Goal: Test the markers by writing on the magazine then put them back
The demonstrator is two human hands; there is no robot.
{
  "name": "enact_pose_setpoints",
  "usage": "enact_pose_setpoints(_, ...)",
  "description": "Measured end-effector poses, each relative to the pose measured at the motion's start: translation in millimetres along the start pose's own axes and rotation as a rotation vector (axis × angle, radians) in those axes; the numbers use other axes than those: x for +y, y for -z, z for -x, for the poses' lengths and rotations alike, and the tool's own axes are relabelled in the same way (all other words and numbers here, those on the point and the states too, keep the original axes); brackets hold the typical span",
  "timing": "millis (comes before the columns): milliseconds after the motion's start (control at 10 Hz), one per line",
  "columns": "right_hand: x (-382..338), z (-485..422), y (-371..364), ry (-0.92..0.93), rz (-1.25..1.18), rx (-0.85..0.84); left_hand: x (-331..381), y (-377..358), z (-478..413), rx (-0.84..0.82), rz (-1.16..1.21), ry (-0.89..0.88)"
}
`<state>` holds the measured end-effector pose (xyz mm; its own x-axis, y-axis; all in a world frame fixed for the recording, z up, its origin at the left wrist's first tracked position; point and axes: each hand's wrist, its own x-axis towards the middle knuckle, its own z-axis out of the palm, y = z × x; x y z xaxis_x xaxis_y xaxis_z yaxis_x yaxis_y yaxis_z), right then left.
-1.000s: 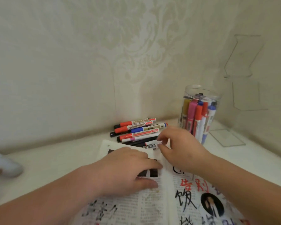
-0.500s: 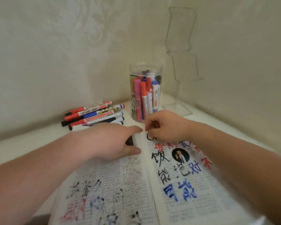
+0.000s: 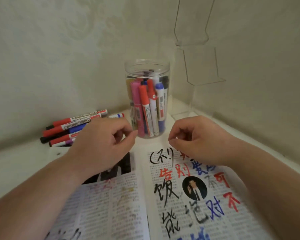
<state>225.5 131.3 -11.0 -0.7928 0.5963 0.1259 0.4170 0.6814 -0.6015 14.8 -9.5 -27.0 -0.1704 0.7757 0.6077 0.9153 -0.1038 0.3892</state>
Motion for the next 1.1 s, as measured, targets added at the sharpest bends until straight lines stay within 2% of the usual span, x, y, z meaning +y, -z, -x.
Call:
enact_pose_setpoints(200, -0.2, -3.3, -2.8, -0.067, 0.013, -0.02, -2.3, -9.8, -0.9, -0.035, 0.066, 0.112)
enact_pose_setpoints(300, 3.7, -7.9, 1.4, -0.166, 0.083, 0.069, -3.3, -11.6, -2.9, -0.094, 0.058, 0.071)
enact_pose_setpoints(400, 13.0, -10.8, 15.3, -0.314, 0.216, 0.209, 3.8, -11.5, -7.1, -0.237, 0.069, 0.034)
enact_pose_setpoints(500, 16.0, -16.5, 28.5, -0.409, 0.29, 0.289, 15.4, -13.3, -20.2, -0.37, 0.089, 0.139)
enact_pose_setpoints(700, 11.1, -58.7, 30.3, -0.368, 0.278, 0.218, 11.3, -24.4, -63.9, -0.525, 0.01, 0.231)
enact_pose_setpoints(800, 14.9, -82.6, 29.9, -0.374, 0.289, 0.149, 0.5, -35.1, -81.4, -0.506, -0.005, 0.297)
enact_pose_setpoints(1000, 25.4, -98.4, 17.9, -0.383, 0.208, 0.08, -1.6, -42.0, -82.5, -0.486, -0.043, 0.303)
enact_pose_setpoints(1100, 22.1, -90.1, 18.4, -0.354, 0.244, 0.105, 4.5, -25.0, -73.6, -0.331, 0.017, 0.306)
